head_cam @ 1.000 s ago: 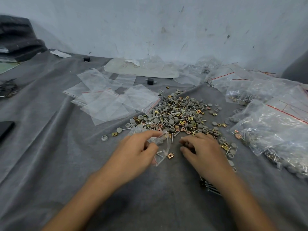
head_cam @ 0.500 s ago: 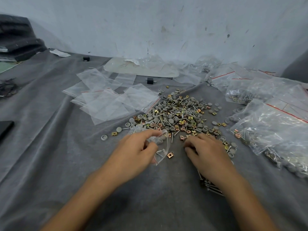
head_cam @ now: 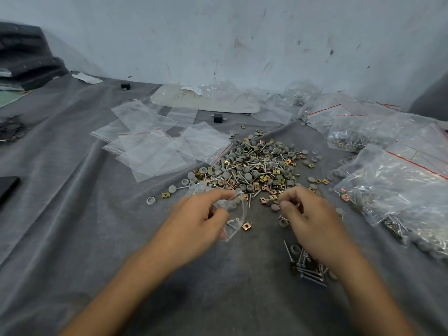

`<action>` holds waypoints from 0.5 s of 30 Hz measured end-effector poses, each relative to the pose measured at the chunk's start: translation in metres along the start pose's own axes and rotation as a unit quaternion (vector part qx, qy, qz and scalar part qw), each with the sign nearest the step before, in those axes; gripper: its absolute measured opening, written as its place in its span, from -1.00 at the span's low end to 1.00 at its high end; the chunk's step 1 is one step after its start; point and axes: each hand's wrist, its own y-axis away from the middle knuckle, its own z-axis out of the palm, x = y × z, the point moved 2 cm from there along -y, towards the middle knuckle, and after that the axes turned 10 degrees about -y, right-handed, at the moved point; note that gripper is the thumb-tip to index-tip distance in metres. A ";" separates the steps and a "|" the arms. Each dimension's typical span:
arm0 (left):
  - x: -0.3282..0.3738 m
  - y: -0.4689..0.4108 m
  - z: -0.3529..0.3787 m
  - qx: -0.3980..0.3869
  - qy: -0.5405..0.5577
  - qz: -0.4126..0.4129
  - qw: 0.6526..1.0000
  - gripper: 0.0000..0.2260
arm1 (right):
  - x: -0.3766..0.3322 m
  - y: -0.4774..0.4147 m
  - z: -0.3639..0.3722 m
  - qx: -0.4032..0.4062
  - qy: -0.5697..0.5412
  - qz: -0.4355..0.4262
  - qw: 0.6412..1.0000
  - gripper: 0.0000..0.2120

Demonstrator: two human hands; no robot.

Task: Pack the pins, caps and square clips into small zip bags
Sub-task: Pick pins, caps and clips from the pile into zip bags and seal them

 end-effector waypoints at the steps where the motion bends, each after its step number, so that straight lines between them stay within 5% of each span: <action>1: 0.000 0.000 0.000 -0.001 -0.001 0.000 1.000 -0.59 | -0.002 0.001 -0.002 -0.013 -0.076 0.008 0.997 -0.86; 6: 0.000 -0.001 0.001 0.003 -0.008 -0.001 1.000 -0.59 | -0.020 0.009 0.006 -0.136 -0.352 0.029 0.926 -0.93; 15: -0.003 -0.003 0.000 0.021 0.019 0.009 1.000 -0.58 | -0.026 0.009 0.021 -0.173 -0.300 0.022 0.938 -0.80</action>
